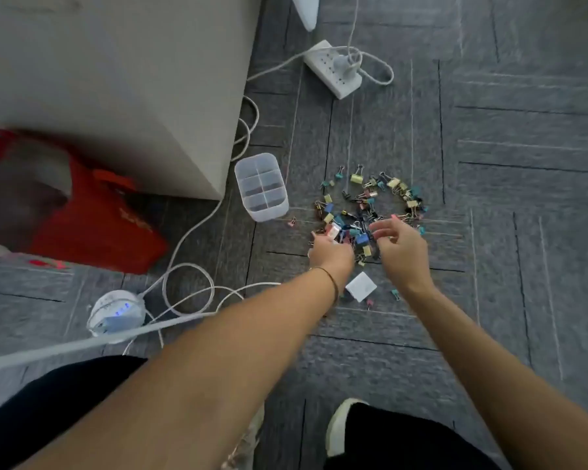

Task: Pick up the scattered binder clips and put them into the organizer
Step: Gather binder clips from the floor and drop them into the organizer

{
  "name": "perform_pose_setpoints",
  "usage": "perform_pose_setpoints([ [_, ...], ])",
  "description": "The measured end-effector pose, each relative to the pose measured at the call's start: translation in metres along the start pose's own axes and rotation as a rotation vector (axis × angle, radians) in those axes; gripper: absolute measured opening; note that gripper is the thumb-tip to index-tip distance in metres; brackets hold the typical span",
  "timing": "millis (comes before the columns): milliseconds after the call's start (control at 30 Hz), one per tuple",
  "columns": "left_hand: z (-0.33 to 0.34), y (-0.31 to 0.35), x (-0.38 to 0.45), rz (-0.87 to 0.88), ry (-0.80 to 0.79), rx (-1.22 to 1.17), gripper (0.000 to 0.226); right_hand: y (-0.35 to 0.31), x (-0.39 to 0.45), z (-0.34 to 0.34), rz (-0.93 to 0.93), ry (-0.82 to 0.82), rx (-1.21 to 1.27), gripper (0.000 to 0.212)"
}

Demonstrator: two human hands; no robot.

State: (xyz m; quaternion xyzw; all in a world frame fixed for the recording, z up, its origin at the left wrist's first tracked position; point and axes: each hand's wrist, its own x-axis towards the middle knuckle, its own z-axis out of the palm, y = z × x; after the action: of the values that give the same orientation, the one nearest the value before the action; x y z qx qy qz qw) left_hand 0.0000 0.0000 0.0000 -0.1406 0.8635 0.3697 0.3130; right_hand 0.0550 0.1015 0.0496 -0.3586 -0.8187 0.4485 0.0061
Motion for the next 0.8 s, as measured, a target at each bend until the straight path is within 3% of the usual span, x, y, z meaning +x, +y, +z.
perform_pose_setpoints([
  [100, 0.012, -0.021, 0.033, 0.274, 0.033, 0.362, 0.028, 0.031, 0.021, 0.020, -0.035, -0.015, -0.052, 0.030],
  [200, 0.022, -0.054, 0.059, 0.385, 0.078, 0.541, 0.041, 0.053, 0.040, 0.040, -0.057, -0.021, -0.092, 0.030],
  [333, 0.042, -0.061, 0.078, 0.475, 0.103, 0.595, 0.064, 0.071, 0.055, 0.058, -0.136, -0.015, -0.097, 0.029],
  [533, 0.042, -0.067, 0.101, 0.531, 0.079, 0.569, 0.056, 0.080, 0.071, 0.066, -0.239, -0.047, -0.181, 0.027],
  [700, 0.035, -0.078, 0.107, 0.601, 0.007, 0.595, 0.063, 0.073, 0.074, 0.052, -0.379, -0.207, -0.509, 0.030],
  [800, 0.030, -0.076, 0.109, 0.618, -0.130, 0.513, 0.069, 0.056, 0.089, 0.052, -0.471, -0.293, -0.755, 0.034],
])
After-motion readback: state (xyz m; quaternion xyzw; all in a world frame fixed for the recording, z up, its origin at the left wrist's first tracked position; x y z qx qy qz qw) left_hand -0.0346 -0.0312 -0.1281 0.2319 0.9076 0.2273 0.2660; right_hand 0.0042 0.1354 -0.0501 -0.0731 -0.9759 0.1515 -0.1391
